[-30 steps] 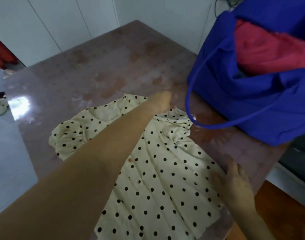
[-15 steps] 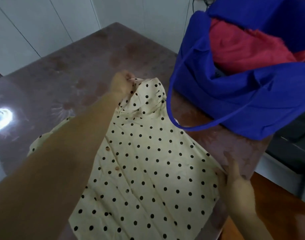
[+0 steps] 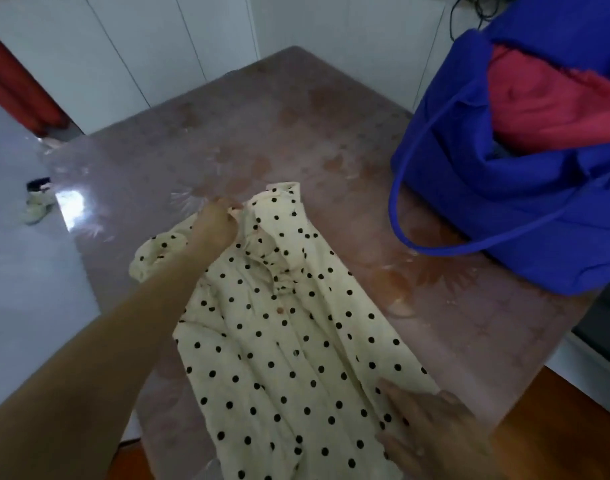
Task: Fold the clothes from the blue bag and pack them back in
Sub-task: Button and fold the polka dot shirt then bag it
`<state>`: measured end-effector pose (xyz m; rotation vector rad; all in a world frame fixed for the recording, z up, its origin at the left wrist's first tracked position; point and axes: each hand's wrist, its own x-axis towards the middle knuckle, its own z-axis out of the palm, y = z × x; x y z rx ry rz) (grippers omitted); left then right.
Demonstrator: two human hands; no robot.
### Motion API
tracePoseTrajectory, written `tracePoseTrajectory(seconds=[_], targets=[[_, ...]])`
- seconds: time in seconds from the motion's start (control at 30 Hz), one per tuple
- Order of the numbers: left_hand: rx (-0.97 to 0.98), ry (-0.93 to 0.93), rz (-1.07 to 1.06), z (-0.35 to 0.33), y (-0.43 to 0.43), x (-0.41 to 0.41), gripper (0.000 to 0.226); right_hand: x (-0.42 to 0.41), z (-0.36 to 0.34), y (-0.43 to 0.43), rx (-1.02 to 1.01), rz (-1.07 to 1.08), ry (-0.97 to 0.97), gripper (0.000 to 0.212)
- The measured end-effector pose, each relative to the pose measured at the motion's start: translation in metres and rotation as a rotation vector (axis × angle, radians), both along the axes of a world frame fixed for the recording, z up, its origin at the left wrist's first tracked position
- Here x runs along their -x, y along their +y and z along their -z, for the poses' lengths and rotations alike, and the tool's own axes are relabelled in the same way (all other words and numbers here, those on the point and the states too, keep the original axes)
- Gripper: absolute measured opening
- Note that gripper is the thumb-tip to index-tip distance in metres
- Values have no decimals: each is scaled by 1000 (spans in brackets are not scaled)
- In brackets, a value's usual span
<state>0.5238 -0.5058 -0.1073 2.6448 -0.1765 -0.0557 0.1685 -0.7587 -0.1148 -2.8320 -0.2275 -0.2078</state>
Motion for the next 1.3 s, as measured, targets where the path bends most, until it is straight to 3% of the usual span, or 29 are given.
tracePoseTrajectory(seconds=[0.07, 0.13, 0.2, 0.27, 0.4, 0.47, 0.53, 0.63, 0.7, 0.8, 0.9, 1.0, 1.07, 1.13, 1.2, 1.3], targets=[[36, -189, 23, -3, -6, 22, 33, -7, -8, -1, -65, -26, -41, 47], [-79, -273, 254, -1, -13, 44, 46, -13, -9, -1, -45, -57, 0, 54], [-406, -151, 419, 14, -15, 59, 55, -16, -4, -1, 37, -95, 116, 58], [-568, 59, 345, 25, -10, 62, 58, -19, 0, -4, 50, -111, 240, 60], [-356, 182, 218, 19, -6, 58, 69, -50, -13, -8, -109, -98, 328, 56], [-81, 253, 119, 6, -6, 58, 73, -85, -20, -9, -206, -70, 299, 51], [145, 337, -4, -1, -11, 58, 60, -130, -30, -5, -289, -39, 282, 51], [113, 331, -42, 0, -16, 55, 49, -197, -43, 6, -330, 2, 266, 52], [78, 268, -53, 0, -20, 49, 28, -237, -45, 14, -323, -11, 222, 55], [139, 247, -74, -9, -13, 42, 13, -294, -39, 29, -299, -68, 193, 59], [187, 238, -119, -13, 2, 41, 13, -342, -32, 48, -90, -160, 166, 67], [110, 184, -162, -2, 16, 45, 14, -368, -19, 61, 105, -303, 179, 68], [33, 80, -190, 7, 23, 49, 18, -377, -5, 61, 256, -350, 192, 60], [-36, -67, -262, 10, 37, 49, 26, -387, 3, 58, 275, -311, 218, 56], [-20, -133, -396, 12, 62, 41, 33, -396, 4, 55, 290, -254, 233, 67], [162, 87, -569, 21, 113, 21, 50, -406, 6, 52, 256, -215, 334, 99]])
